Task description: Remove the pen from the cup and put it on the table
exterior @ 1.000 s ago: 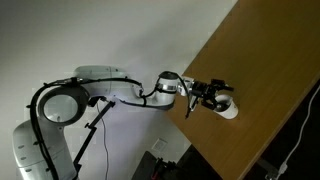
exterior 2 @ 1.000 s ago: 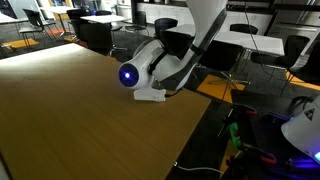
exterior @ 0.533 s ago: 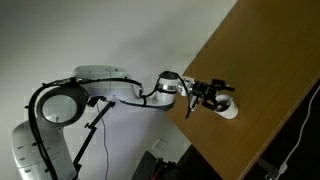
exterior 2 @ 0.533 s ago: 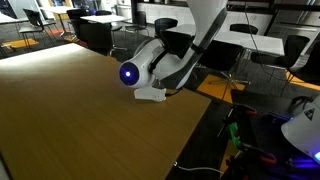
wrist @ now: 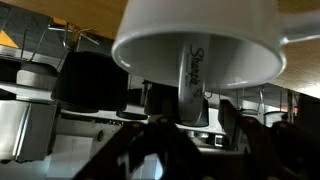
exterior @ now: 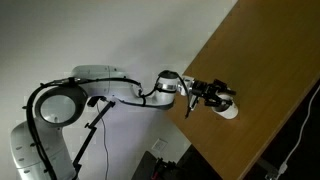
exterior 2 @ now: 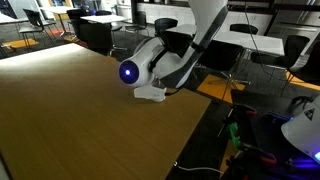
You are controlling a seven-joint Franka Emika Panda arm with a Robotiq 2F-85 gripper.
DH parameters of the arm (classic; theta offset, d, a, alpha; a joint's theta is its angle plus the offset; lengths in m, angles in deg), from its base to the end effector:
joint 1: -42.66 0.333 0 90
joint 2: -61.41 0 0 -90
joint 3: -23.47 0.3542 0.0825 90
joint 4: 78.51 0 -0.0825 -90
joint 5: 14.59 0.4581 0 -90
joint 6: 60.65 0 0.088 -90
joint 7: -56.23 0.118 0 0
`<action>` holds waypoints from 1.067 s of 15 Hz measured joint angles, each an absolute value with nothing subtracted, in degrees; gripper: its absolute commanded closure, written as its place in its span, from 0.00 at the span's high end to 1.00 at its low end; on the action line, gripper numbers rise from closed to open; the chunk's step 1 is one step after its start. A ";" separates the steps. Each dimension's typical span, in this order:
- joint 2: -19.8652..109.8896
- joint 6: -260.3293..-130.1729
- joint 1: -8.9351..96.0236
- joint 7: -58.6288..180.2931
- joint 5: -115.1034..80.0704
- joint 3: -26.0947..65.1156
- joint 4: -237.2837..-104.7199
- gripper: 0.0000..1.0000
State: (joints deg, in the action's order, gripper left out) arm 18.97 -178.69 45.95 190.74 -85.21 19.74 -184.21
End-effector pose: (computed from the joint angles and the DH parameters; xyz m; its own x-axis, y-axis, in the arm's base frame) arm 0.6653 -0.0645 0.0727 0.1558 -0.5094 0.8463 -0.9878 -0.0872 0.1293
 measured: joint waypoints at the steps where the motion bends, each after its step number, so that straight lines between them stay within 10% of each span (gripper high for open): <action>1: 19.00 -178.69 45.95 190.75 -85.20 19.74 -184.22 0.15; 3: 19.07 -178.69 45.95 190.77 -85.20 19.74 -184.24 0.01; 16: 23.22 -176.85 47.28 191.80 -85.26 19.99 -187.59 0.06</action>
State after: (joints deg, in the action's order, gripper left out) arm 23.22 -176.85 47.28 191.80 -85.26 19.99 -187.59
